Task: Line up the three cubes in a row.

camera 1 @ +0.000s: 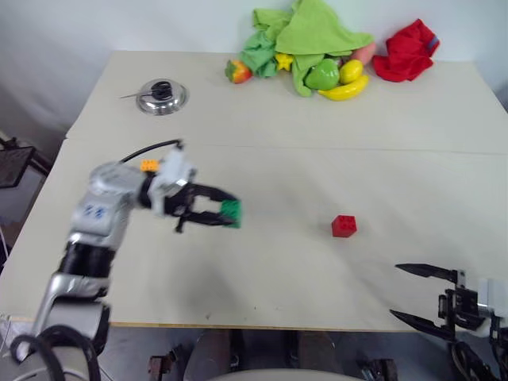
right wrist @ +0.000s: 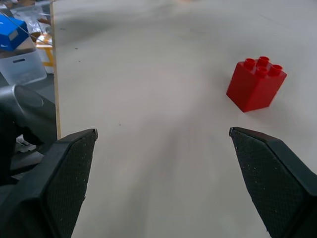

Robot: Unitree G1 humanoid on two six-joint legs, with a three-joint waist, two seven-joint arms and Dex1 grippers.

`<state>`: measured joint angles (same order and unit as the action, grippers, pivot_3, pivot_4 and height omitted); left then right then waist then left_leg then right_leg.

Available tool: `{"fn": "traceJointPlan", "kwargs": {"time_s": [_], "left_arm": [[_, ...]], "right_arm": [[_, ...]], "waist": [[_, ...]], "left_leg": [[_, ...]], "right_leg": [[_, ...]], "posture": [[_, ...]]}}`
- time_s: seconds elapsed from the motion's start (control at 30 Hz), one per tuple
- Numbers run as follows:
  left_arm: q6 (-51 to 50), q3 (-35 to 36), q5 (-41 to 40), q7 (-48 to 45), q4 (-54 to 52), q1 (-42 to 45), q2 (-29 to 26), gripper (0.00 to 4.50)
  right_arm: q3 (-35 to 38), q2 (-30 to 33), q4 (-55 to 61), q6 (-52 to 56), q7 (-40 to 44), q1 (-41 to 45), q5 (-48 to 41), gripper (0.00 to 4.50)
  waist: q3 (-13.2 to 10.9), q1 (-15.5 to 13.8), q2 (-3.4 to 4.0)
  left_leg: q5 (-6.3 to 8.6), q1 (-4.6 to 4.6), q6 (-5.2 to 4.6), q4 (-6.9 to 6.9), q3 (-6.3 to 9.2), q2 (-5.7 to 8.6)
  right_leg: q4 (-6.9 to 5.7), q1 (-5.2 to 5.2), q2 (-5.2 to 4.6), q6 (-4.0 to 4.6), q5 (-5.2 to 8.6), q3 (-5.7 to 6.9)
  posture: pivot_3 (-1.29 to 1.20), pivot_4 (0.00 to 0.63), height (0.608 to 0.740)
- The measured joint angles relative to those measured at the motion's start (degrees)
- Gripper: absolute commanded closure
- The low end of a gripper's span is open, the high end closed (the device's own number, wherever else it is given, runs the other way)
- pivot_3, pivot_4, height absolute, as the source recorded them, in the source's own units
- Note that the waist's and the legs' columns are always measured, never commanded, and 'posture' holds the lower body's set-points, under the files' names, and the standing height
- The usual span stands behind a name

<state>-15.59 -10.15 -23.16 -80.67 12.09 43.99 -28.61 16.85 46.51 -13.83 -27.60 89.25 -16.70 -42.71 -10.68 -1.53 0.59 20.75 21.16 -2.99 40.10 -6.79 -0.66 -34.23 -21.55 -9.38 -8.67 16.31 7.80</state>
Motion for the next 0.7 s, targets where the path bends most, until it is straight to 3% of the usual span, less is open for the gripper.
{"fn": "traceJointPlan", "kwargs": {"time_s": [0.2, 0.3, 0.63, 0.7], "left_arm": [[6.3, -9.7, 12.4, 6.5, 18.0, 7.6, 11.8, 3.02], [8.8, -11.0, 15.7, 8.1, 22.4, 8.3, 13.3, 3.02], [8.2, -10.9, 18.4, 10.0, 20.3, 8.1, 13.8, 3.02], [6.5, -10.4, 18.4, 10.0, 17.8, 6.7, 13.4, 2.28]], "right_arm": [[3.7, -1.0, 2.2, 0.3, -0.7, -0.5, 0.9, 0.0], [6.2, -1.6, 2.7, 1.8, -2.2, -1.3, 0.8, 0.0], [10.8, -5.3, 6.8, 7.4, -8.7, 0.3, 0.5, 0.0], [10.8, -6.2, 7.9, 7.9, -9.1, 0.3, 0.7, 0.0]], "waist": [[-0.1, 0.3, -0.08], [-0.1, 0.4, -0.12], [-0.1, 0.2, -0.1], [-0.1, 0.2, -0.09]], "left_leg": [[0.0, 0.09, -0.01, -0.09, -0.09, 0.06], [0.0, 0.1, 0.02, -0.11, -0.04, -0.1], [-0.04, 0.09, -0.06, -0.01, 0.02, -0.1], [-0.04, 0.09, -0.06, -0.02, 0.03, -0.1]], "right_leg": [[0.36, -0.01, 0.16, -0.14, -0.07, -0.02], [0.36, -0.03, 0.21, -0.13, -0.07, 0.0], [0.27, -0.01, -0.03, -0.18, -0.11, -0.04], [0.26, -0.01, -0.02, -0.17, -0.1, -0.03]], "posture": [[0.0, 0.15, 0.74], [0.0, 0.15, 0.74], [0.0, 0.15, 0.74], [0.0, 0.15, 0.74]]}}
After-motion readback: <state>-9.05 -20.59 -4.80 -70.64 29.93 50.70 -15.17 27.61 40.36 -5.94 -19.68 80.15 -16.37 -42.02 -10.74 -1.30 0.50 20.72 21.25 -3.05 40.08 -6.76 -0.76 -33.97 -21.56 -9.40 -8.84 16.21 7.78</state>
